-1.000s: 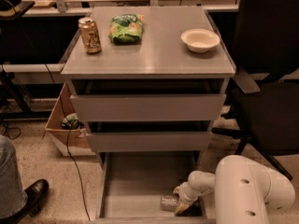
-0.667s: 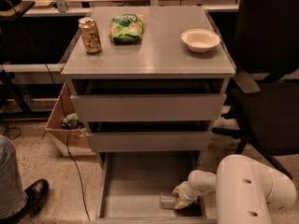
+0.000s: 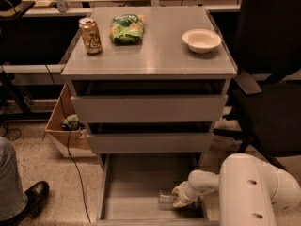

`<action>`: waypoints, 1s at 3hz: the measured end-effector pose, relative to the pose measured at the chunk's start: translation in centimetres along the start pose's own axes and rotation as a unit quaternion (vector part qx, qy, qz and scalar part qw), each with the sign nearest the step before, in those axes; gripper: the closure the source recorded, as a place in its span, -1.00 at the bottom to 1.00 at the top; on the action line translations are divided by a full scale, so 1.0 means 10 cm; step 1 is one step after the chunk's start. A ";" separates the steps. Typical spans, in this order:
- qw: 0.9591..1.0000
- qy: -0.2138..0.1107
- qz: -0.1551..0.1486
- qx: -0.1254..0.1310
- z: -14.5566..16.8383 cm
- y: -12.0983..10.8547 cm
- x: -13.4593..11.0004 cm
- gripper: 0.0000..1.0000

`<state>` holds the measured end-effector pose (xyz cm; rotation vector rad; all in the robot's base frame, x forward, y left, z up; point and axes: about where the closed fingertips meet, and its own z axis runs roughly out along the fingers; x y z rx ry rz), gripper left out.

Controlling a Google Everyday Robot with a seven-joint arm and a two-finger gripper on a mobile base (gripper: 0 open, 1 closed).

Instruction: Pick water bottle from bottom drawer and place on counter

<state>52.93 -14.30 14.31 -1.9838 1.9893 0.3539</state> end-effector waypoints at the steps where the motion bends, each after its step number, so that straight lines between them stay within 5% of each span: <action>1: 1.000 -0.011 0.011 0.006 -0.16 -0.07 -0.16 1.00; 3: 0.996 -0.057 0.058 0.022 -1.07 -0.12 -0.34 1.00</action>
Offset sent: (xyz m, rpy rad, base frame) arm 0.0187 -0.0079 0.1158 0.1415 -0.0018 -0.1425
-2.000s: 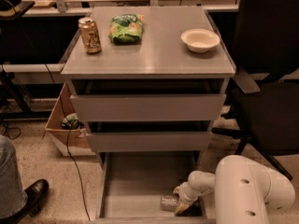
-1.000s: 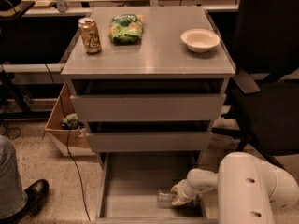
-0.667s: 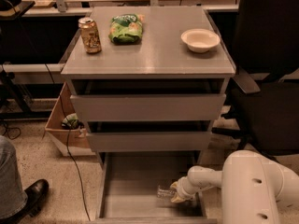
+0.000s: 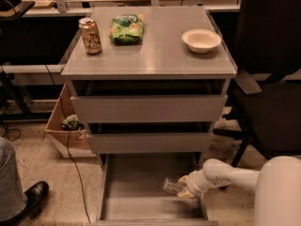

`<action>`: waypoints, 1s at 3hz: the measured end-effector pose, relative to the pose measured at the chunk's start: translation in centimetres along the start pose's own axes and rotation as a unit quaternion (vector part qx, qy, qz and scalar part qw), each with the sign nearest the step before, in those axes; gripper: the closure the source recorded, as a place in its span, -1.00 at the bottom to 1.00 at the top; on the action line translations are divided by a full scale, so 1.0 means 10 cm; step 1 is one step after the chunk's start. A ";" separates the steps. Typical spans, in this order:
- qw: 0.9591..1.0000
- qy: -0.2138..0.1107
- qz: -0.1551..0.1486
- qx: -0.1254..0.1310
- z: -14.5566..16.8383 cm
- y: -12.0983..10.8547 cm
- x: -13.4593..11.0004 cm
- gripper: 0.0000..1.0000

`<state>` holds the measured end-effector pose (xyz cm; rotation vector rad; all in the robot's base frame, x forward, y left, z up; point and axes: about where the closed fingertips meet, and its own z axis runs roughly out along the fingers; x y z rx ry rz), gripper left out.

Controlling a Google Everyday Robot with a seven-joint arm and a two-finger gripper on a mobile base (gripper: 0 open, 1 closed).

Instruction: Pick water bottle from bottom drawer and place on counter

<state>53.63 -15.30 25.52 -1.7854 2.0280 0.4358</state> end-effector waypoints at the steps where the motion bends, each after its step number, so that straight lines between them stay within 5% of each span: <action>1: 1.000 -0.013 0.009 0.010 -0.52 0.01 -0.16 1.00; 2: 0.999 -0.031 0.003 0.038 -1.20 -0.03 -0.43 1.00; 3: 0.999 -0.031 0.003 0.038 -1.20 -0.03 -0.43 1.00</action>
Offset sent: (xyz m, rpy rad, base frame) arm -0.0060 -0.0308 0.1948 0.0864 -0.1231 -0.0562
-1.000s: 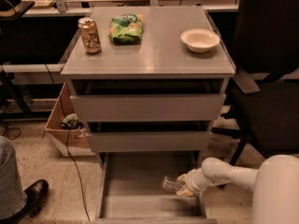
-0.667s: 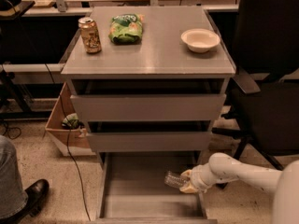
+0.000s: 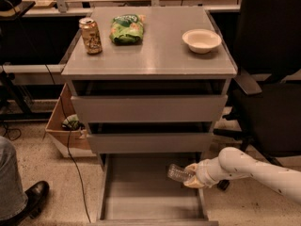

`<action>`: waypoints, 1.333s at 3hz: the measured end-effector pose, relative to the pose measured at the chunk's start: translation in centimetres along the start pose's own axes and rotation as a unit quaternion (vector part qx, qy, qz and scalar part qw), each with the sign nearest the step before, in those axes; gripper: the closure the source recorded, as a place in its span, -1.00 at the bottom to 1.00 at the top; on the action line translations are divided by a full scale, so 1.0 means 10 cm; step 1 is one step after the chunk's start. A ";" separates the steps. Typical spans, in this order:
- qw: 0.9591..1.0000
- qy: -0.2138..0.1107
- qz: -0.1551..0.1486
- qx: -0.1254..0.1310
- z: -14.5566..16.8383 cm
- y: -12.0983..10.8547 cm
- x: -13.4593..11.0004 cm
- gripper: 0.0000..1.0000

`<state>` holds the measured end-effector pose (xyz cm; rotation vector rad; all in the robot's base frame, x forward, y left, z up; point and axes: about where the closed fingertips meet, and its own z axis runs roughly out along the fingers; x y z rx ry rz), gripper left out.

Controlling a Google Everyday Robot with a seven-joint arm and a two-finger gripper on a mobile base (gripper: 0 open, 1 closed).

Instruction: Pick water bottle from bottom drawer and place on counter

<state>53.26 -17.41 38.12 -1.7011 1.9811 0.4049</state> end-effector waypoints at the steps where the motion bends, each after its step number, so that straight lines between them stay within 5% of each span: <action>1: 1.000 -0.001 0.007 0.001 -0.08 0.01 -0.02 1.00; 4: 1.000 -0.003 0.000 0.023 -1.35 0.04 -0.52 1.00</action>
Offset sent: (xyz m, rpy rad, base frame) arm -0.0089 -0.0268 0.0756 -0.0067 0.0187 -0.0600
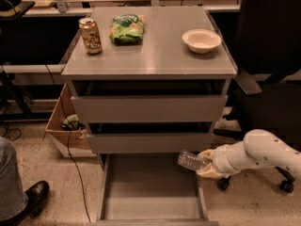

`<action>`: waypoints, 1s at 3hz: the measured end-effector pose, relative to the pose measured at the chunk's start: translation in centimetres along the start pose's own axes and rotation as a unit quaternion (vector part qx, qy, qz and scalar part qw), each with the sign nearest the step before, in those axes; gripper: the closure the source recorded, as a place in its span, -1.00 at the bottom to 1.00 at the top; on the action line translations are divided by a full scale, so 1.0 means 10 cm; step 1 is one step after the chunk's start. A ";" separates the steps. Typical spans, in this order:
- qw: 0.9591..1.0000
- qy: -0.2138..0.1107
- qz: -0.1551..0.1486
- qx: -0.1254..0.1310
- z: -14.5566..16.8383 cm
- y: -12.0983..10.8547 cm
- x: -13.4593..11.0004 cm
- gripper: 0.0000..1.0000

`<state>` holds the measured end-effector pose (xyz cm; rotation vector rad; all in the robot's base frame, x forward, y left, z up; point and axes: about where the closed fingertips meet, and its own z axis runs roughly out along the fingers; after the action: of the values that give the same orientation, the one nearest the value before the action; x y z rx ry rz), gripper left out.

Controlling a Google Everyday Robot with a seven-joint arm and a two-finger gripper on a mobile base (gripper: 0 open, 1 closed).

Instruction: Pick water bottle from bottom drawer and place on counter

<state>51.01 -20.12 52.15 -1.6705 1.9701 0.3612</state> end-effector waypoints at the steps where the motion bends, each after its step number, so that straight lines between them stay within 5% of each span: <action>1: 1.000 0.008 -0.022 0.020 -0.58 -0.07 -0.28 1.00; 3: 0.999 0.012 -0.026 0.017 -0.67 -0.11 -0.35 1.00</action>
Offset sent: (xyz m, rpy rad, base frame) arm -0.0029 -0.0071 0.0517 -0.0180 -0.0407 0.0100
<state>50.96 -20.88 59.77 -1.7100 1.9355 0.2885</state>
